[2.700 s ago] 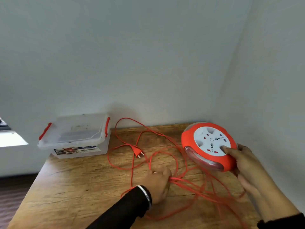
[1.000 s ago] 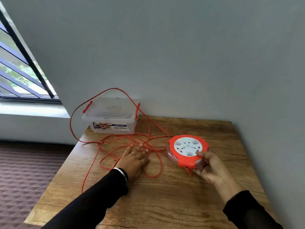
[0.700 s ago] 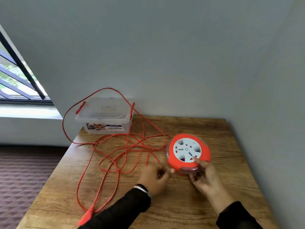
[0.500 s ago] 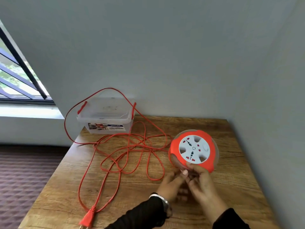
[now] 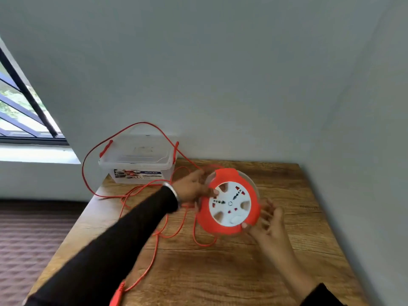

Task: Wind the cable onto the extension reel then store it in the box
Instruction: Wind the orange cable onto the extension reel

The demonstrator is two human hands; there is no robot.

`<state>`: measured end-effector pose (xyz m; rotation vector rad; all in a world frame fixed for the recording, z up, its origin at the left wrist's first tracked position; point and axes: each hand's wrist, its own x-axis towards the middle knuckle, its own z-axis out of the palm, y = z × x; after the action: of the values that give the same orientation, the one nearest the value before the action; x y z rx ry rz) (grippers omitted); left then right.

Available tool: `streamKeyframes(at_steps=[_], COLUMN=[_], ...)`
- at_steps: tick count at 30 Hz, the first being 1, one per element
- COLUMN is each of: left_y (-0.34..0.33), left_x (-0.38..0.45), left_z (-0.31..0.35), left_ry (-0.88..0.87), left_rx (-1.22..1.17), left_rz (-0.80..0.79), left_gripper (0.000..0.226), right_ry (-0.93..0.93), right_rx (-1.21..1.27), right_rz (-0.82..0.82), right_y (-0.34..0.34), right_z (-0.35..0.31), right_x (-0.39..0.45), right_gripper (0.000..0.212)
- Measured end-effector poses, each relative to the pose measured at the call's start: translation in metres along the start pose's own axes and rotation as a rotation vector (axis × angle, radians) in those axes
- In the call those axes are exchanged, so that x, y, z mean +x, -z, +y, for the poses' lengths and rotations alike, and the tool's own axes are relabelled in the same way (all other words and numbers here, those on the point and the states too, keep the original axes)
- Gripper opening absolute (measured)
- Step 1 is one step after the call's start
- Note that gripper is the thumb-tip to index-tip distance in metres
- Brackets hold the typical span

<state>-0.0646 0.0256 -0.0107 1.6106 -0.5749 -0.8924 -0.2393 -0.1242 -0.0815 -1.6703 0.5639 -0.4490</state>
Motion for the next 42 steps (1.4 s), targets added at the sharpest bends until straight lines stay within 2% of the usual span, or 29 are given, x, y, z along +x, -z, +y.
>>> streamKeyframes(at_steps=[1, 3, 4, 6, 8, 10, 15, 17, 21, 24, 29, 32, 35, 42], left_y=[0.01, 0.019, 0.016, 0.003, -0.016, -0.034, -0.069, -0.079, -0.096, -0.104, -0.107, -0.098, -0.084, -0.044], left_x=[0.003, 0.009, 0.011, 0.013, 0.013, 0.013, 0.011, 0.009, 0.006, -0.003, -0.016, -0.013, -0.001, 0.029], left_z=[0.014, 0.037, 0.042, 0.036, 0.013, -0.018, -0.077, -0.09, -0.108, -0.123, -0.145, -0.148, -0.144, -0.119], left_ry=[-0.006, -0.025, -0.056, -0.087, -0.085, -0.036, 0.081, 0.11, 0.091, 0.122, 0.075, 0.05, 0.078, 0.1], left_rx=[0.154, 0.325, 0.313, 0.153, 0.027, 0.024, -0.117, -0.191, -0.27, -0.325, -0.48, -0.529, -0.49, -0.343], left_rz=[-0.009, -0.018, -0.03, 0.003, 0.084, 0.117, 0.001, 0.015, 0.111, 0.065, 0.1, 0.087, 0.09, 0.091], left_gripper=[0.088, 0.118, 0.122, 0.116, 0.091, 0.072, 0.092, 0.095, 0.058, 0.065, 0.048, 0.048, 0.051, 0.052], right_ry=[0.139, 0.395, 0.484, 0.574, 0.564, 0.462, 0.161, 0.121, 0.173, 0.183, 0.123, 0.084, 0.06, 0.247], right_rx=[-0.196, -0.388, -0.426, -0.517, -0.719, -0.916, -1.242, -1.287, -1.32, -1.351, -1.303, -1.336, -1.369, -1.392], right_rz=[0.003, 0.044, 0.076, 0.133, 0.146, 0.084, -0.19, -0.225, -0.301, -0.382, -0.547, -0.613, -0.621, -0.483], right_y=[0.0, -0.003, -0.005, -0.008, -0.007, -0.002, 0.018, 0.024, 0.034, 0.034, 0.032, 0.023, 0.01, -0.003], right_z=[-0.004, -0.015, -0.021, -0.027, -0.025, -0.019, -0.001, 0.003, 0.011, 0.02, 0.027, 0.024, 0.015, -0.008], right_x=[-0.001, -0.004, -0.003, -0.002, -0.001, 0.001, 0.002, 0.001, -0.003, -0.008, 0.001, 0.013, 0.031, 0.068], right_gripper=[0.079, 0.077, 0.07, 0.055, 0.048, 0.053, 0.066, 0.066, 0.062, 0.064, 0.065, 0.068, 0.071, 0.074])
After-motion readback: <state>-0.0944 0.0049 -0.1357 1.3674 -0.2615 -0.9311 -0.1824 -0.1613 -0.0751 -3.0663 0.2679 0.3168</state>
